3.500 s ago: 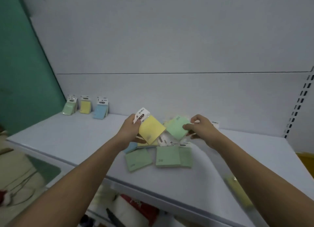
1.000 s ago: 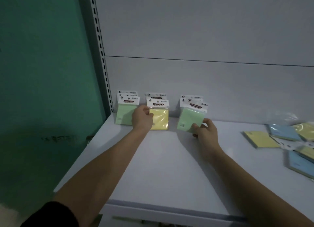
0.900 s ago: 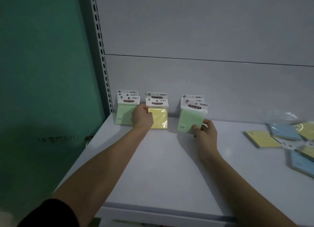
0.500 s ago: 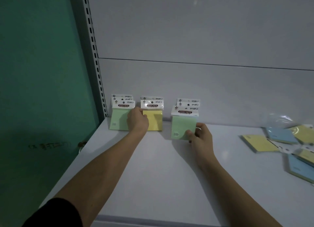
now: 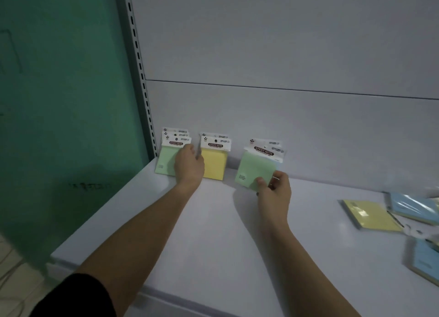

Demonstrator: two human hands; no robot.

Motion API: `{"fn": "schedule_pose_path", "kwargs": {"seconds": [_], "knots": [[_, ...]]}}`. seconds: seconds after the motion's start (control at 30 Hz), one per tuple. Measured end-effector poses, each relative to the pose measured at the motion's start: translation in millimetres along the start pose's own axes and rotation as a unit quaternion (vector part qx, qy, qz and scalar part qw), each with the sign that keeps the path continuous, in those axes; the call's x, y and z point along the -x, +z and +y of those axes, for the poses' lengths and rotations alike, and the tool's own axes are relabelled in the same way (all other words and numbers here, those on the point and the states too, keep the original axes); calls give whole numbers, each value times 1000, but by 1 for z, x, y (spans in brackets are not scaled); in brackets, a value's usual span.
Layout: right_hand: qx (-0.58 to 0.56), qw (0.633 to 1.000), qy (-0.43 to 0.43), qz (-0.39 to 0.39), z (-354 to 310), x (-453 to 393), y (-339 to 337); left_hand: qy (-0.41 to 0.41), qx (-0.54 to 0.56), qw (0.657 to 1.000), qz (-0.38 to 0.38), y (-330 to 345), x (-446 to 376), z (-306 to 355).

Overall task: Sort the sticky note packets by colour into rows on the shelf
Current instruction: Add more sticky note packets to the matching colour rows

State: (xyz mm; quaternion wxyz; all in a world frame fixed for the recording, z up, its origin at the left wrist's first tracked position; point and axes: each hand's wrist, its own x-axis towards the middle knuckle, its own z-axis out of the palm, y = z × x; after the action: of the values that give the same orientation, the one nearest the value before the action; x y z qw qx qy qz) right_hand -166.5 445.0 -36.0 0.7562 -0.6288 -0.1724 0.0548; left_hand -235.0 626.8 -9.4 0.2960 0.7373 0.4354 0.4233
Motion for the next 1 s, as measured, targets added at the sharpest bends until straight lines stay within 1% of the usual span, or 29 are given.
{"fn": "schedule_pose_path", "kwargs": {"seconds": [0.07,0.13,0.2,0.27,0.37,0.47,0.57,0.6,0.67,0.73,0.8,0.93,1.0], "knots": [[-25,999,17,-12,1,-1,3,17,18,1000,3,-11,7,-3],[-50,997,40,-34,3,2,7,37,18,999,-18,-27,18,-10],[-56,995,59,-55,4,9,11,46,-8,996,-73,-48,29,-23],[-78,991,84,-74,4,17,14,63,-63,988,-130,-73,33,-41],[-120,980,105,-119,-4,22,18,106,-125,970,-179,-111,30,-65],[-58,983,94,-146,-12,24,36,140,-185,947,-221,-141,34,-85],[-2,981,116,-154,-11,33,69,160,-246,908,-297,-160,47,-108],[8,980,121,-157,-10,36,83,164,-255,902,-307,-161,51,-113],[28,980,121,-154,-8,41,110,171,-257,904,-297,-161,55,-117],[51,982,115,-141,-7,47,134,175,-267,904,-284,-160,55,-116],[76,984,105,-124,-6,50,152,172,-267,904,-287,-159,54,-118],[115,986,69,-101,0,59,167,180,-269,893,-314,-158,51,-122],[127,987,48,-90,10,66,168,188,-277,889,-313,-155,50,-123]]}}
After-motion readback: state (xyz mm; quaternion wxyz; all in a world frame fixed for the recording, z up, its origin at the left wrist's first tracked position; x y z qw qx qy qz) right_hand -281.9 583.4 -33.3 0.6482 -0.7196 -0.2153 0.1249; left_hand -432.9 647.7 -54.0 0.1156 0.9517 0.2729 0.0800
